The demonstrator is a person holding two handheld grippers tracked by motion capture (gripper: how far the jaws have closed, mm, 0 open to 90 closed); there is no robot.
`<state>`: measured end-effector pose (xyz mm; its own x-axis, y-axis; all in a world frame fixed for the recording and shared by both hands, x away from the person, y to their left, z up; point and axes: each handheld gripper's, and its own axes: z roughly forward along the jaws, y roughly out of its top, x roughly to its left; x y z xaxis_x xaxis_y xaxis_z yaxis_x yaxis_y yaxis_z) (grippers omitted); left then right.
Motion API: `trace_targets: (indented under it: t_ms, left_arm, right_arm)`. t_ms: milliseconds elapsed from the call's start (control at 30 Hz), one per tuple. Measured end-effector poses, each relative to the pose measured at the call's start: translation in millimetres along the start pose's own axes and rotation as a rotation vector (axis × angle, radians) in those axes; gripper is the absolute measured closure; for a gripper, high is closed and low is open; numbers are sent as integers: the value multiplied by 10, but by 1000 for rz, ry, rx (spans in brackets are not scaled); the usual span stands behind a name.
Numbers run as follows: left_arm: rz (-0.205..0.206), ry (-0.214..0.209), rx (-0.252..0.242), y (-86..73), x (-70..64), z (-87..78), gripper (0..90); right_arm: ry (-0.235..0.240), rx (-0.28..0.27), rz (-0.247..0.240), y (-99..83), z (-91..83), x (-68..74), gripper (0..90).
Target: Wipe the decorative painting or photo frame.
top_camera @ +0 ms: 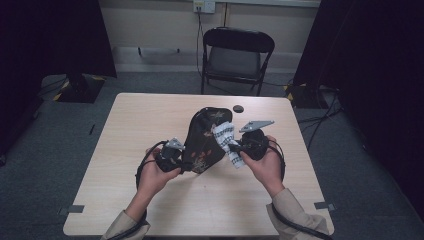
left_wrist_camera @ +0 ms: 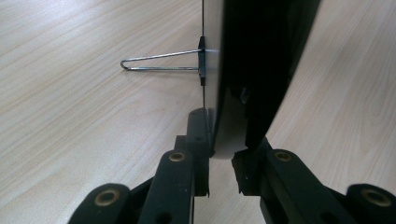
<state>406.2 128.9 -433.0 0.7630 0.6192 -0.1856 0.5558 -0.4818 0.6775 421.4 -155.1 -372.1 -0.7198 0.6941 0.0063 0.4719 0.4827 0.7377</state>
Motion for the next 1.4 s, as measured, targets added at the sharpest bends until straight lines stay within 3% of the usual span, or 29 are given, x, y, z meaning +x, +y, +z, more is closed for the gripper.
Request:
trace_targets:
  t_ms: [833, 1400]
  left_arm:
    - [11, 3, 2, 0, 0, -2, 787]
    - [13, 3, 2, -3, -2, -4, 787]
  right_arm:
    - [36, 115, 6, -437, 406, 45, 785]
    - [62, 176, 39, -684, 566, 31, 785]
